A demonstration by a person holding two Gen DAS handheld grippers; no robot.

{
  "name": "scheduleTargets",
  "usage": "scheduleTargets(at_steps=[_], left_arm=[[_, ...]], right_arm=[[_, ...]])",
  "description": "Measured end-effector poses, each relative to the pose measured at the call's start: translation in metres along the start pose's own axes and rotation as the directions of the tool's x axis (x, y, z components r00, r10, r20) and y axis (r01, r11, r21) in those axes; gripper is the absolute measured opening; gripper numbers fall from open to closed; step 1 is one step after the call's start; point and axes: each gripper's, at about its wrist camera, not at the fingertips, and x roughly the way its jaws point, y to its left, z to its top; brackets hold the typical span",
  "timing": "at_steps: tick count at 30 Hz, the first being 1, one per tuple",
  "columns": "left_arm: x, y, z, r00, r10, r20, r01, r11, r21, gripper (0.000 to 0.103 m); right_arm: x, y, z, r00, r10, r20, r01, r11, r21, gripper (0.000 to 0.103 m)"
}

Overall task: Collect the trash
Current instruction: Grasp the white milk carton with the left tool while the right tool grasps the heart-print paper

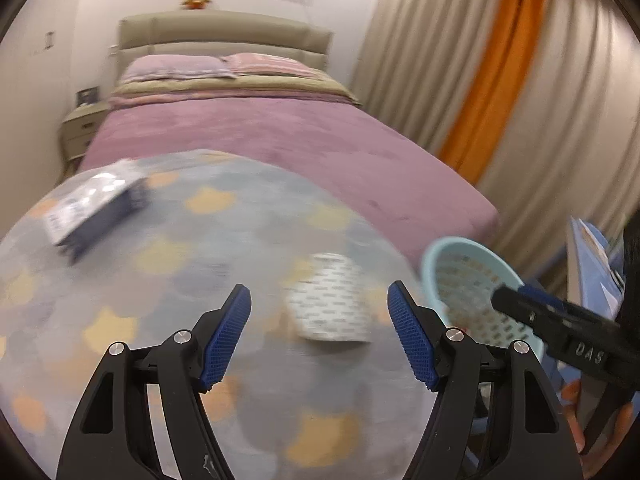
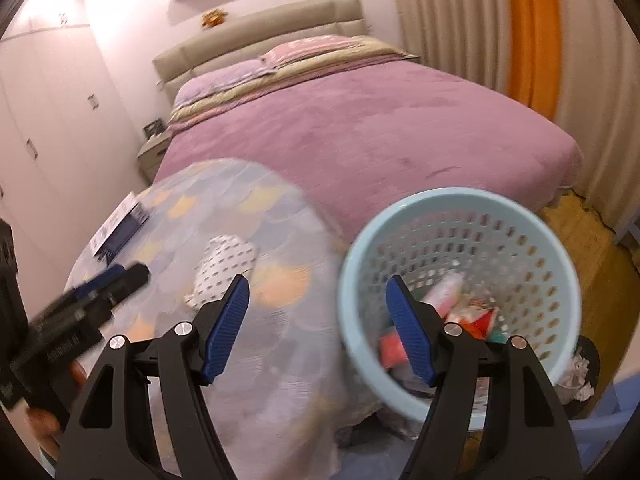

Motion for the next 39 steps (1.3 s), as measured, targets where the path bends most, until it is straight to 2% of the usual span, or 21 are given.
scheduleTargets(at_steps=[2,7,11,13,16,20,29,33,39], left_arm=[[-0.007,0.023,0.002,0.999,0.041,0.013,-0.041,0.999,-0.027,0.077],[-0.018,0.075,0.008,0.989,0.143,0.023,-0.141,0.988,-0.066,0.078],[-0.021,0.129,0.023,0.969,0.245,0.032,-0.241,0.965,-0.100,0.083],[-0.019,0.154,0.033,0.961,0.274,0.030,-0.270,0.957,-0.110,0.085],[-0.012,0.182,0.051,0.957,0.288,0.017,-0.285,0.952,-0.108,0.085],[0.004,0.206,0.071,0.965,0.262,-0.007,-0.261,0.960,-0.098,0.085],[0.055,0.215,0.089,0.968,0.232,-0.094,-0.234,0.972,-0.018,0.085],[0.066,0.208,0.088,0.975,0.181,-0.131,-0.181,0.983,0.011,0.086],[0.068,0.187,0.074,0.959,0.228,-0.170,-0.217,0.973,0.079,0.085]], right_arm=[[0.008,0.012,-0.002,1.000,0.006,-0.019,-0.007,1.000,-0.021,0.067],[0.023,0.035,-0.008,0.999,0.010,-0.051,-0.012,0.999,-0.047,0.067],[0.038,0.049,-0.009,0.997,0.010,-0.073,-0.016,0.997,-0.072,0.067],[0.044,0.054,-0.010,0.997,0.010,-0.080,-0.016,0.996,-0.082,0.067],[0.059,0.061,-0.009,0.995,0.001,-0.099,-0.010,0.996,-0.091,0.067],[0.074,0.067,-0.007,0.993,-0.004,-0.116,-0.007,0.996,-0.092,0.067],[0.095,0.066,-0.003,0.990,-0.032,-0.139,0.019,0.995,-0.095,0.067],[0.099,0.062,-0.002,0.989,-0.032,-0.144,0.019,0.996,-0.091,0.067],[0.098,0.055,-0.001,0.990,-0.013,-0.142,0.003,0.997,-0.071,0.067]])
